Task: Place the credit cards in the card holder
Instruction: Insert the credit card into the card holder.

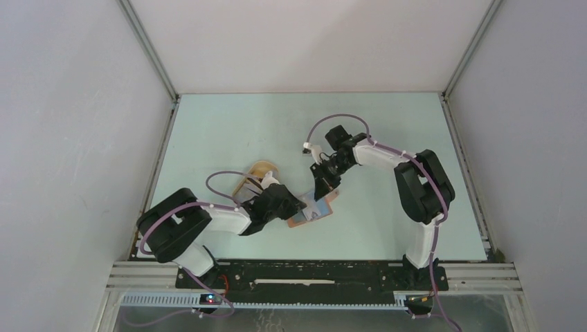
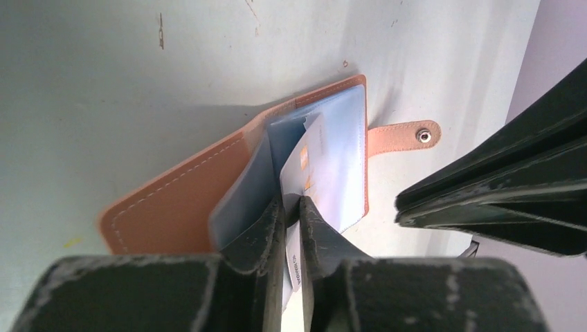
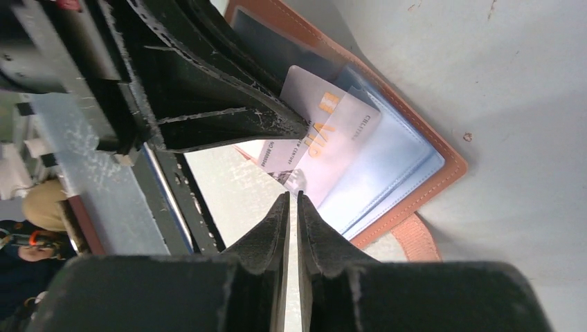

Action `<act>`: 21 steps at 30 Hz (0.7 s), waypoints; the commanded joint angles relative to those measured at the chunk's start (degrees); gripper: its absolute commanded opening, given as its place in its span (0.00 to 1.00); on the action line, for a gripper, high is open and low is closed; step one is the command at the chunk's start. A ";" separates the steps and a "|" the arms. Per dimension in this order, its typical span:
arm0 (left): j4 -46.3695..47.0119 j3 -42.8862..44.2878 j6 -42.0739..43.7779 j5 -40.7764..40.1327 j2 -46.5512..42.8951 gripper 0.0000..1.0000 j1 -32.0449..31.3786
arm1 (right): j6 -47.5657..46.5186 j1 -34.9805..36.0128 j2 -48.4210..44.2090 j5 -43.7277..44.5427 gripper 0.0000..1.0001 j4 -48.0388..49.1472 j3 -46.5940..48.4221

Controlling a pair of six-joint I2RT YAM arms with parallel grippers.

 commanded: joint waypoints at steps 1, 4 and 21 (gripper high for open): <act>-5.27 -0.17 3.02 2.20 1.42 0.17 -0.95 | 0.91 -2.08 -2.87 -8.10 0.15 0.63 0.46; -4.99 -0.44 3.20 2.19 1.04 0.20 -0.95 | 1.96 -2.76 -2.79 -10.13 0.15 1.25 0.09; -4.46 -2.85 4.02 1.60 -2.87 0.36 -0.96 | 8.51 -2.83 -1.05 -13.01 0.14 5.75 -1.78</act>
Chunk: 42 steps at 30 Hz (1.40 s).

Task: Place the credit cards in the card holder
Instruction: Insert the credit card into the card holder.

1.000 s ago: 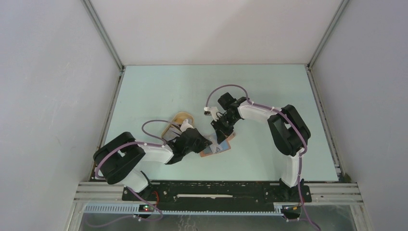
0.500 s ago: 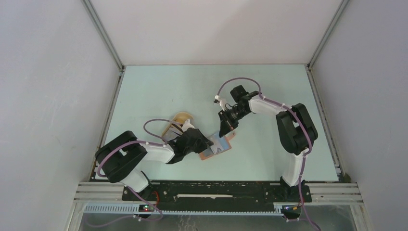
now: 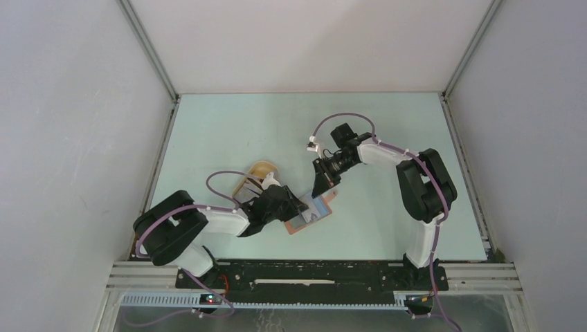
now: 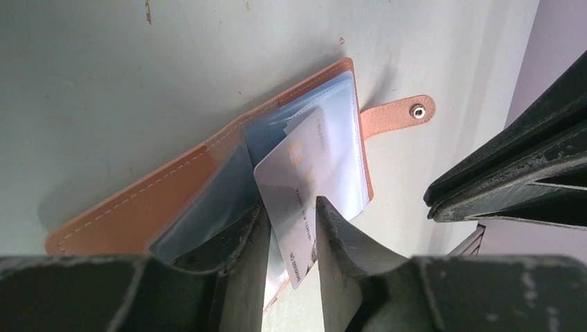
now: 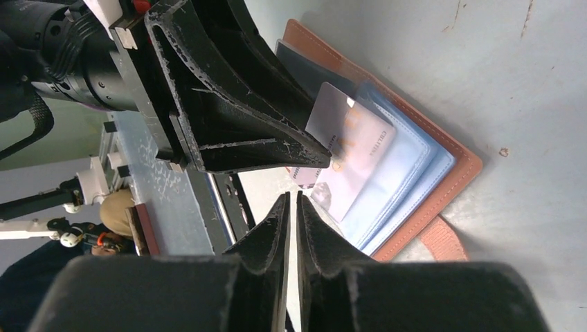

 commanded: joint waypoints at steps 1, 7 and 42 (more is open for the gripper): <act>-3.56 -2.16 2.67 0.33 -1.54 0.36 -0.44 | 3.28 0.22 -0.89 -2.27 0.14 2.79 -1.01; -3.60 -2.21 2.81 0.13 -1.67 0.40 -0.21 | 0.83 -1.11 -4.11 -6.06 0.11 3.42 -2.77; 6.66 -4.85 3.47 6.19 2.47 0.40 2.85 | -57.85 35.30 -31.47 39.08 0.04 40.27 -36.94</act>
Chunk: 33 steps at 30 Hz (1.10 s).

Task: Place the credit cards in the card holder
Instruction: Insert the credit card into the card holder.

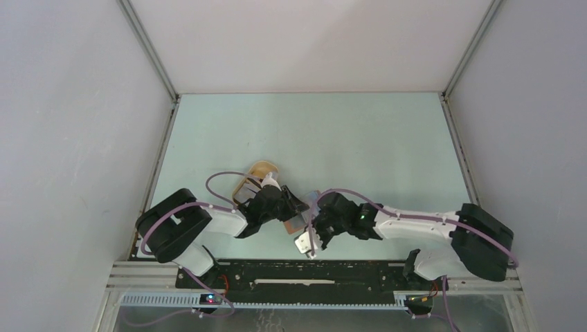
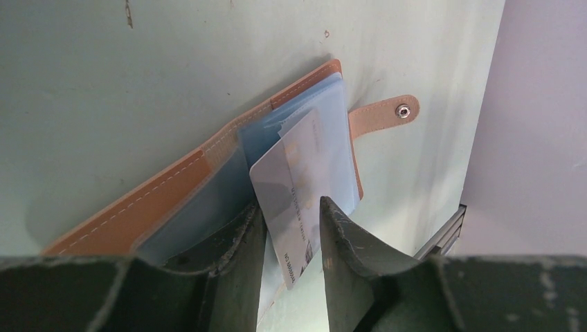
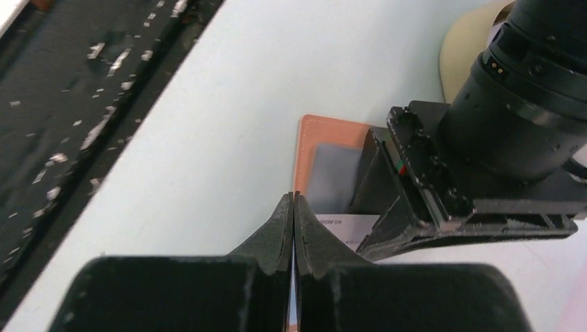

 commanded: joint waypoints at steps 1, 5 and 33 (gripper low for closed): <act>-1.41 -1.82 2.11 0.58 1.22 0.40 0.39 | -0.57 4.11 3.92 13.39 0.03 11.41 0.78; -1.38 -1.86 2.16 0.58 1.27 0.40 0.38 | -0.79 6.32 7.48 18.75 0.00 15.44 0.80; -1.07 -2.07 2.68 0.58 1.55 0.40 0.50 | -2.38 7.54 15.24 29.55 0.00 15.67 2.55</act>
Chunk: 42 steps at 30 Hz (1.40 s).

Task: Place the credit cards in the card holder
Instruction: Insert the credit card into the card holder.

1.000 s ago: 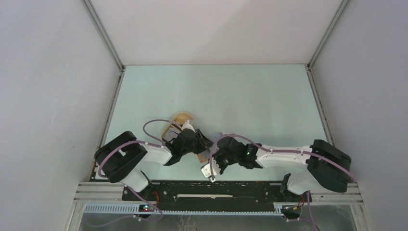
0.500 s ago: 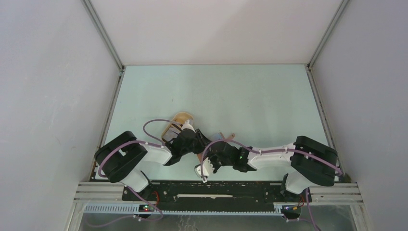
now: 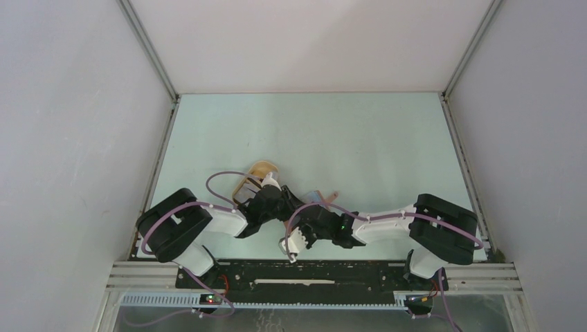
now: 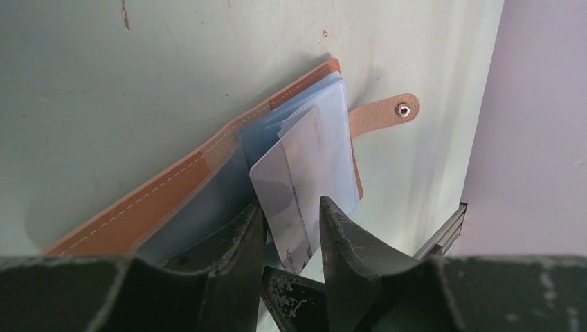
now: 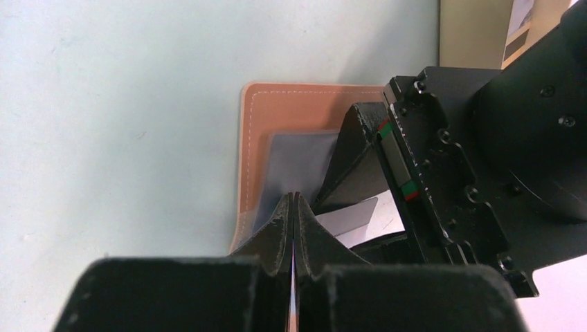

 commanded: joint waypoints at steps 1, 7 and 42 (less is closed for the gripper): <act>-1.58 -2.05 2.25 0.16 1.25 0.40 0.30 | -1.09 -0.32 -0.33 1.82 0.00 -0.94 2.16; -1.64 -1.99 2.31 0.16 1.33 0.40 0.30 | -1.63 -2.48 -1.38 2.02 0.00 -2.19 2.16; 4.02 -4.36 2.56 -0.82 -0.03 0.38 0.60 | 44.41 -36.33 0.92 -52.80 0.39 -37.61 24.71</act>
